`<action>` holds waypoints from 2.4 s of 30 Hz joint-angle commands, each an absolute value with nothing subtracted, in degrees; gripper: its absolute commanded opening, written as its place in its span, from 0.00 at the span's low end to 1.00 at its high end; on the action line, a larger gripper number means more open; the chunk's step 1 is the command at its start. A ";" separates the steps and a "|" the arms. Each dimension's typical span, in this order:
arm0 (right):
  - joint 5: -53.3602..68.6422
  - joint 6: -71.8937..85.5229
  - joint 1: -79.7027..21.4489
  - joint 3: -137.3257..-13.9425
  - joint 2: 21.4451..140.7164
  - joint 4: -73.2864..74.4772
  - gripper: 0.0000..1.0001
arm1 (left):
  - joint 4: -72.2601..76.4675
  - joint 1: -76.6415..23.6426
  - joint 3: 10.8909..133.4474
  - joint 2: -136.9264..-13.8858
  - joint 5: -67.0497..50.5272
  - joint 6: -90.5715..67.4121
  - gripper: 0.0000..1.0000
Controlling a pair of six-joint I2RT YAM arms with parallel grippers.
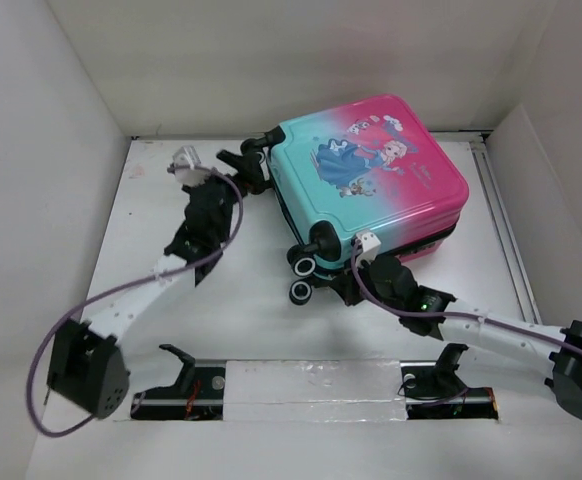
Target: Pack the luggage
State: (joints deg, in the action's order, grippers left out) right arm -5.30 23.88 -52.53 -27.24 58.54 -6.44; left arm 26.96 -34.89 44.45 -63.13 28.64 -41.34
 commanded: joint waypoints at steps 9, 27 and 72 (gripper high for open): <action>-0.26 25.49 -53.09 -25.66 55.29 -7.38 0.00 | 32.25 -9.49 72.41 -99.47 -14.66 -55.37 0.89; -0.53 25.49 -53.09 -25.66 55.28 -7.91 0.00 | 42.96 -10.55 74.88 -108.98 -19.25 -64.59 0.45; -38.41 29.09 -58.80 -26.88 71.68 -35.33 0.00 | 37.17 -12.82 18.19 -42.79 -9.58 -59.07 0.00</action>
State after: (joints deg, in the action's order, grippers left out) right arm -31.20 30.02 -56.40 -21.15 66.61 -28.42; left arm 29.61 -8.69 17.26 -41.54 3.79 -57.39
